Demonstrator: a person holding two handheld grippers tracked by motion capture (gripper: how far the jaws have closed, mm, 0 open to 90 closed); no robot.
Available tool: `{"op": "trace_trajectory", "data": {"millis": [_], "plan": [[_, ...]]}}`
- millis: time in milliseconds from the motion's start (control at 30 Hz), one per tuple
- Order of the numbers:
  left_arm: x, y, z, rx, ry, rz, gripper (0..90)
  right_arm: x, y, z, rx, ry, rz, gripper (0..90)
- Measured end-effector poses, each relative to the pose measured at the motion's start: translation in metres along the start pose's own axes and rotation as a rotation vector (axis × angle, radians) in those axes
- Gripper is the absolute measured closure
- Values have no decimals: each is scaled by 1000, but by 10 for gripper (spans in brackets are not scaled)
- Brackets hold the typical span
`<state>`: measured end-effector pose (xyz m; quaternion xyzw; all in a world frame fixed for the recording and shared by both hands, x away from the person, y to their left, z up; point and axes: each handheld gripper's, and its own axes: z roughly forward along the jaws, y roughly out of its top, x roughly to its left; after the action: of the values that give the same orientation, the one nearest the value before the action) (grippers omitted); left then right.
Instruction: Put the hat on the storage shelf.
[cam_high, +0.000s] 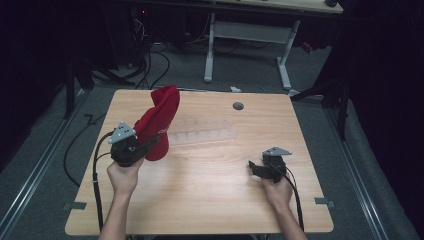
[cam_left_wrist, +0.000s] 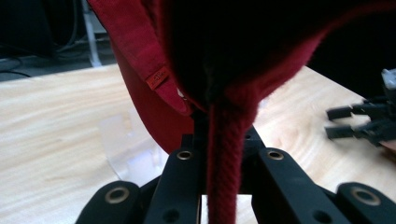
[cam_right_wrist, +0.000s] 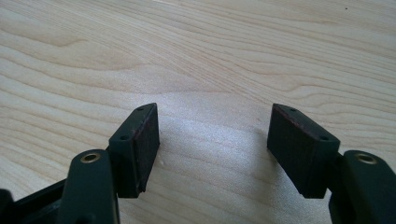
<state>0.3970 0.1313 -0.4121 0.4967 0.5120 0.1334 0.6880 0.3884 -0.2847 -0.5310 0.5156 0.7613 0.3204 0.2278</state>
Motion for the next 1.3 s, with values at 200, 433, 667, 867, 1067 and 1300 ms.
{"op": "trace_trajectory", "data": {"millis": [200,433,667,867,1067,1300], "plan": [[4,6,11,-32,21,9,836,0,0,0,0,3,-3,335],[6,10,28,-36,25,41,835,1,0,0,1,4,-6,333],[13,11,45,-47,55,46,835,1,-1,-1,1,6,-8,332],[23,11,56,-62,75,40,835,1,-1,-1,2,9,-7,330],[31,7,63,-59,95,50,834,2,-1,-1,2,9,-8,330],[32,-9,73,-41,116,109,832,2,-1,-1,1,9,-11,329]]}}
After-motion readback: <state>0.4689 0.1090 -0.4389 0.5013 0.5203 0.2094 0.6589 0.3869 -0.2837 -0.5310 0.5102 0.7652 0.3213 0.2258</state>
